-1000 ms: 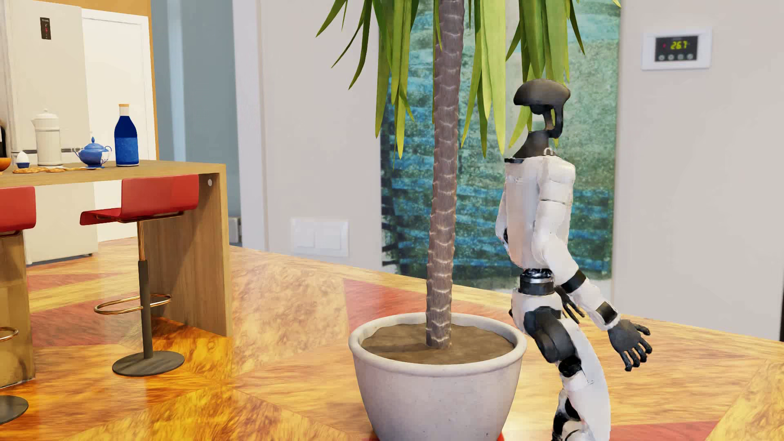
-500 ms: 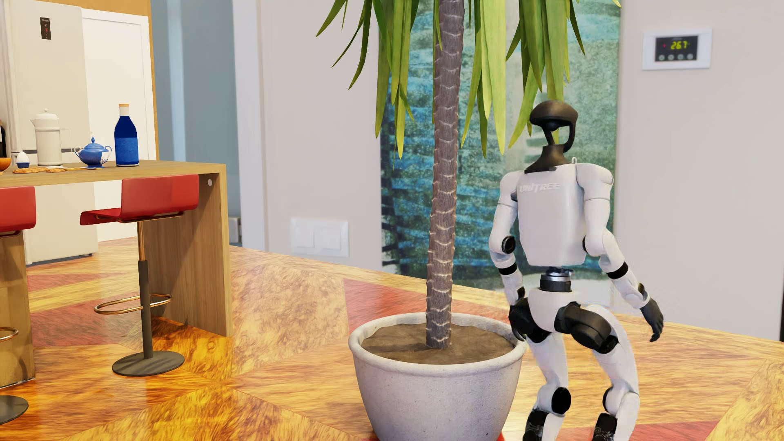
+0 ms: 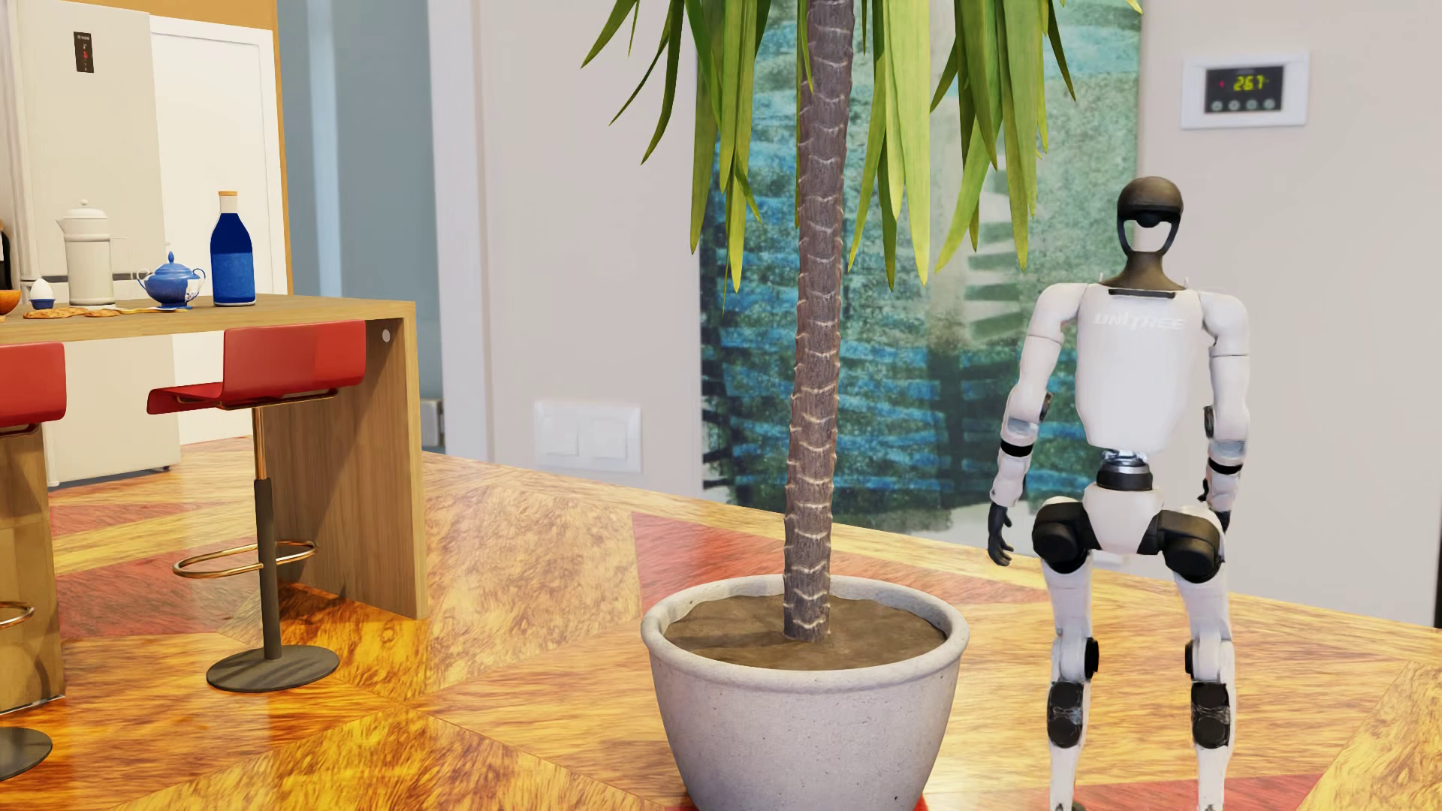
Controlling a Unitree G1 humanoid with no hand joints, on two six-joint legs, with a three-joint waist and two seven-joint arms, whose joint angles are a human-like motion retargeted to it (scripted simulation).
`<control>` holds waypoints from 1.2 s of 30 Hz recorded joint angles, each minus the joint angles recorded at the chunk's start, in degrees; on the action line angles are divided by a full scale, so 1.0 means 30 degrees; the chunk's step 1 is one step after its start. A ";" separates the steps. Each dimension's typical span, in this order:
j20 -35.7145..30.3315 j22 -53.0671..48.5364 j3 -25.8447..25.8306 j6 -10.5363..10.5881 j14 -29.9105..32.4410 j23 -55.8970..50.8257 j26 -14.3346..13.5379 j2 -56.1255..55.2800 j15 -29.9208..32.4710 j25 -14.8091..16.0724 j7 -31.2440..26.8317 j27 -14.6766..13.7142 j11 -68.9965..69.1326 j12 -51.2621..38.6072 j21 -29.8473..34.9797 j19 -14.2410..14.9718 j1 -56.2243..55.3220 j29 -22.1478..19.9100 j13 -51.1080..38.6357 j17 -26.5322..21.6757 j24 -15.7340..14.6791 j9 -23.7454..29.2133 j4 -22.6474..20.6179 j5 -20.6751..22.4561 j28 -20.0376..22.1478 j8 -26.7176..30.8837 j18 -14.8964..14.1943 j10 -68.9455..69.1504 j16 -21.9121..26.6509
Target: Go around the plant
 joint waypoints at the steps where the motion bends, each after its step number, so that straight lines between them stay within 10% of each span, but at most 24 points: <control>1: 0.0417 -0.0985 -0.0839 -0.1094 -0.0528 0.0257 -0.0081 -0.0637 -0.2074 -0.0705 -0.0511 0.0297 -0.2124 -0.0854 -0.0905 0.0208 0.0785 0.0802 0.1830 -0.0623 0.0121 -0.0174 -0.0451 0.0166 -0.0030 0.0497 -0.0179 -0.0423 -0.0257; 2: 0.0366 -0.1971 -0.0649 -0.1991 -0.1376 0.1193 -0.0451 -0.0328 -0.2416 -0.1124 -0.0951 0.0659 -0.5836 -0.1799 -0.1144 0.0391 0.1517 0.1334 0.3017 -0.1480 0.0315 -0.0355 -0.0719 -0.0134 -0.0336 0.0673 -0.0220 -0.0454 -0.0519; 4: 0.0184 -0.1152 0.0137 -0.1100 -0.0349 0.0297 -0.1999 0.2513 -0.3939 -0.0564 -0.0253 0.2745 -0.6682 -0.2491 -0.0962 -0.2882 0.0934 0.1056 0.1902 -0.2653 0.0455 0.0193 0.0599 -0.0142 -0.1905 -0.1686 0.1650 0.2996 -0.1115; 5: 0.0285 -0.1388 0.0861 -0.0743 0.0701 -0.0674 -0.2596 0.4008 -0.4553 0.0111 0.0632 0.3232 -0.7476 -0.1499 -0.0799 -0.1971 0.0158 0.0156 0.0616 -0.2291 0.0237 0.0435 0.0982 -0.0405 -0.2671 -0.2541 0.2069 0.3921 -0.1081; 8: -0.0919 0.0671 0.2002 0.0119 -0.0958 -0.1058 -0.3034 0.1307 0.2161 0.1501 0.0553 0.0762 0.0919 0.0894 0.1129 -0.0749 0.0034 -0.2449 -0.2846 -0.0101 0.0138 0.0458 0.0718 -0.0360 -0.1988 -0.1908 0.0859 0.0896 0.1019; 10: -0.0007 -0.0112 0.0797 -0.0819 -0.1819 -0.0838 -0.1979 -0.1373 -0.0339 0.1153 -0.0529 -0.1039 0.0293 0.1409 0.0251 -0.0264 0.2237 -0.2315 -0.0802 0.0297 -0.0093 0.0268 -0.0486 0.0206 0.0233 -0.0245 0.0854 -0.0365 0.0109; 13: 0.0954 -0.2221 0.0088 -0.1831 -0.2000 0.0182 0.0090 -0.3091 -0.1156 0.0196 -0.1321 -0.1342 -0.7086 -0.1068 -0.0665 0.0371 0.3478 -0.1267 0.1629 -0.1944 0.0532 0.0317 -0.1384 0.0085 0.1917 -0.0527 0.1352 0.2396 -0.0935; 14: 0.0276 -0.2105 0.0506 -0.1575 0.1168 0.1125 0.0149 -0.2519 0.1625 0.0163 -0.0597 -0.1342 -0.6845 -0.1561 -0.0644 -0.0154 0.1826 -0.1320 0.1008 -0.3012 0.0733 0.0321 -0.0946 -0.0338 0.1518 -0.0996 0.2024 0.6621 -0.0981; 16: 0.0351 -0.0603 0.2033 -0.0043 0.5048 0.0472 -0.0329 -0.0417 -0.0151 0.0681 0.0373 -0.1349 -0.6838 -0.1338 -0.1181 -0.3197 -0.1019 -0.2400 0.0367 -0.3151 0.0321 0.0231 0.0192 -0.0723 -0.0872 -0.2402 0.0501 0.9849 -0.0409; 19: 0.1417 -0.1589 0.2618 0.1235 -0.0231 -0.1958 -0.0493 0.2937 -0.2601 0.1689 0.1180 -0.0201 -0.7182 0.0281 0.0681 -0.1925 -0.2246 -0.2461 -0.0507 -0.0692 0.0992 -0.0579 0.2073 -0.1688 -0.2014 -0.4265 0.0245 0.2379 -0.0266; 22: -0.0495 0.0583 0.0140 -0.0399 -0.0195 -0.0591 -0.1742 0.0574 0.0825 0.0357 0.0370 0.0957 -0.0079 -0.0060 0.0333 -0.1187 0.0131 -0.0913 -0.0539 -0.0163 0.0911 -0.0124 0.0586 -0.1089 -0.0175 -0.0456 0.0287 0.0614 0.0270; 25: 0.0532 -0.1679 -0.0971 -0.2561 -0.1273 -0.0040 -0.2570 -0.0474 -0.3497 -0.0944 -0.1388 0.1946 -0.6130 -0.1321 -0.1297 -0.0805 0.2839 0.0411 0.2889 -0.1212 0.0386 -0.0159 -0.0553 -0.0787 0.0671 0.0144 -0.0239 -0.1178 -0.0848; 26: 0.0522 -0.2264 -0.0437 -0.2426 -0.1767 0.0551 -0.2553 0.0417 -0.0510 -0.0774 -0.2011 0.1803 -0.7769 -0.2091 -0.0543 -0.0488 0.2893 0.0509 0.3238 -0.2247 0.0357 -0.0203 -0.0515 -0.0964 0.0259 -0.0480 -0.0057 -0.0083 -0.1608; 28: 0.0134 -0.0984 0.0912 -0.0986 0.1042 0.0352 -0.2368 0.2751 -0.1946 0.0196 -0.0210 0.1197 -0.8346 -0.1641 -0.0846 -0.1598 0.1202 -0.0490 0.1797 -0.2522 -0.0355 -0.0030 0.0786 -0.1236 -0.1841 -0.2207 0.2035 0.4496 -0.1149; 31: 0.0504 -0.1247 0.2566 0.1092 -0.0672 -0.2573 -0.0372 0.5022 -0.3274 0.1582 0.1257 0.1038 -0.7039 0.1193 0.0677 -0.0756 -0.0137 -0.2444 -0.2086 -0.0743 -0.0144 -0.0620 0.1873 -0.1692 -0.2296 -0.3649 0.0249 0.1439 -0.0125; 33: -0.0799 0.1217 0.1622 0.0416 -0.2354 -0.0622 0.0135 0.1420 0.0058 0.1598 0.0532 -0.1296 -0.0330 0.1638 0.0887 -0.0293 0.1437 -0.2077 -0.2002 0.0213 0.0460 -0.0470 0.0810 -0.1016 -0.0423 -0.0592 0.0601 0.0890 0.0768; 36: 0.0677 -0.1925 -0.0366 -0.1532 -0.3829 -0.0101 0.0625 -0.2405 -0.1974 0.0594 -0.0770 -0.1240 -0.4941 0.0324 -0.0931 -0.0065 0.3870 -0.0628 0.1565 -0.1420 0.0335 0.0256 -0.0454 -0.0534 0.1792 -0.0412 0.0373 0.0844 -0.0682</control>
